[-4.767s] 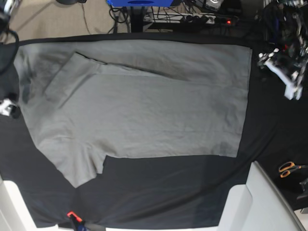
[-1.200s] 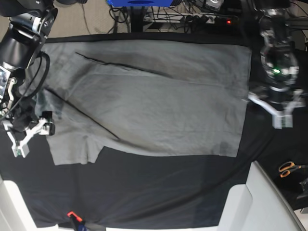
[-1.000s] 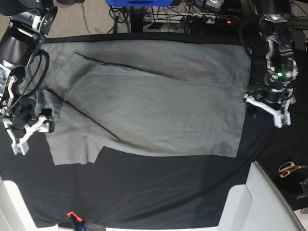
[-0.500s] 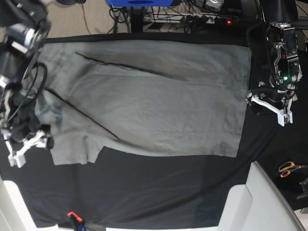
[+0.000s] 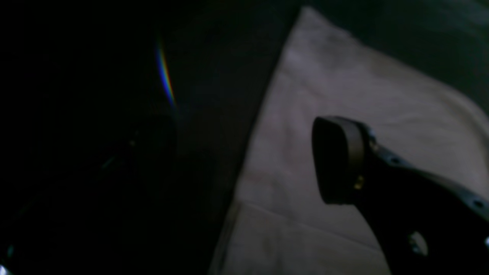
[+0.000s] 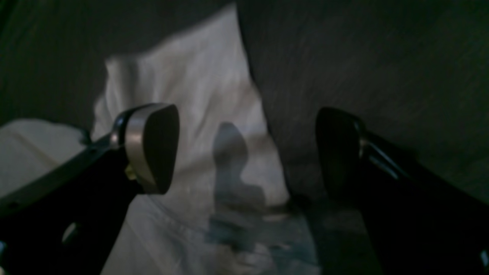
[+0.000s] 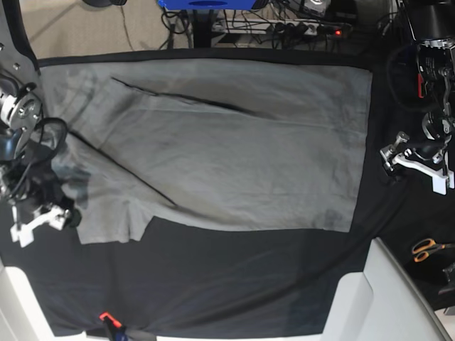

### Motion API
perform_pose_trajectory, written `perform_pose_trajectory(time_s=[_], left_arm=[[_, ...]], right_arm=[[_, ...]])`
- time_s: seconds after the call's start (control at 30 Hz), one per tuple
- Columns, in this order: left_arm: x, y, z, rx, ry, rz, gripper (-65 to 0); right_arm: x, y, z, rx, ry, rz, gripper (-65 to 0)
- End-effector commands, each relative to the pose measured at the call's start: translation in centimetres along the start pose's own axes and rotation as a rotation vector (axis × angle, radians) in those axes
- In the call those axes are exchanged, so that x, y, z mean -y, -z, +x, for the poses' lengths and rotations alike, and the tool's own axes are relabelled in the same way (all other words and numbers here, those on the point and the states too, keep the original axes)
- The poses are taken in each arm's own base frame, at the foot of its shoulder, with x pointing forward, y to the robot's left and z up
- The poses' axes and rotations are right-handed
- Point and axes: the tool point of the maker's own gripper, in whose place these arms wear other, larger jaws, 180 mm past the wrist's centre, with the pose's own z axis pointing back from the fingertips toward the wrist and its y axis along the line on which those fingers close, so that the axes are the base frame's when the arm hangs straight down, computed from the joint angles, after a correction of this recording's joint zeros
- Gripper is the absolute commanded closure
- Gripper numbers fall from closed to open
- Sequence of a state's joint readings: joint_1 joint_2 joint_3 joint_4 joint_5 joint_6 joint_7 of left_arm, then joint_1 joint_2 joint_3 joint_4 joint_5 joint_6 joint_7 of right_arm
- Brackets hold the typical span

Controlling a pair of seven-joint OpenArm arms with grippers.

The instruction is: Fold the T-shirt properly

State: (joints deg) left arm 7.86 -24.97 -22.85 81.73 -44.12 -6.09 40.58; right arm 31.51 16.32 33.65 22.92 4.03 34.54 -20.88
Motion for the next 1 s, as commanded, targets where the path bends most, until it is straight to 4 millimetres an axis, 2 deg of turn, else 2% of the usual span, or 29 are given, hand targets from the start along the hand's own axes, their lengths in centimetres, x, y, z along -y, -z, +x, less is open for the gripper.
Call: perform_pose_trajectory(time_s=[0.0, 0.13, 0.27, 0.4, 0.5, 0.63, 0.73, 0.97], left_arm=[[-0.6, -0.7, 2.2, 0.054, -0.001, -0.002, -53.0], [-0.3, -1.1, 2.8, 0.068, -0.029, -0.031, -53.0], [-0.9, -1.1, 2.7, 0.057, -0.026, -0.019, -53.0], [-2.8, -0.5, 0.8, 0.006, -0.067, 0.021, -53.2], [-4.6, -0.6, 0.3, -0.021, -0.074, 0.058, -53.2], [-5.5, -0.7, -0.6, -0.046, -0.077, 0.078, -53.2], [-5.8, -0.9, -0.7, -0.048, -0.079, 0.086, -53.2], [-6.8, -1.1, -0.8, -0.065, 0.034, 0.154, -53.2]], right_arm=[[-0.1, -0.5, 3.0, 0.079, 0.001, 0.009, -52.7], [0.0, -0.2, 2.5, 0.101, 0.071, 0.021, -52.7], [0.3, -0.1, 1.9, 0.11, 0.107, 0.022, -52.7], [-0.4, 0.6, 0.4, 0.084, 0.128, 0.039, -52.7], [-2.1, 1.5, -0.4, 0.068, 0.129, 0.067, -52.5], [-3.6, 2.2, -1.3, 0.027, 0.08, 0.086, -44.9], [-3.8, 2.3, -1.4, 0.028, 0.078, 0.09, -39.2], [-3.8, 2.2, -0.7, 0.067, 0.08, 0.088, -36.9]])
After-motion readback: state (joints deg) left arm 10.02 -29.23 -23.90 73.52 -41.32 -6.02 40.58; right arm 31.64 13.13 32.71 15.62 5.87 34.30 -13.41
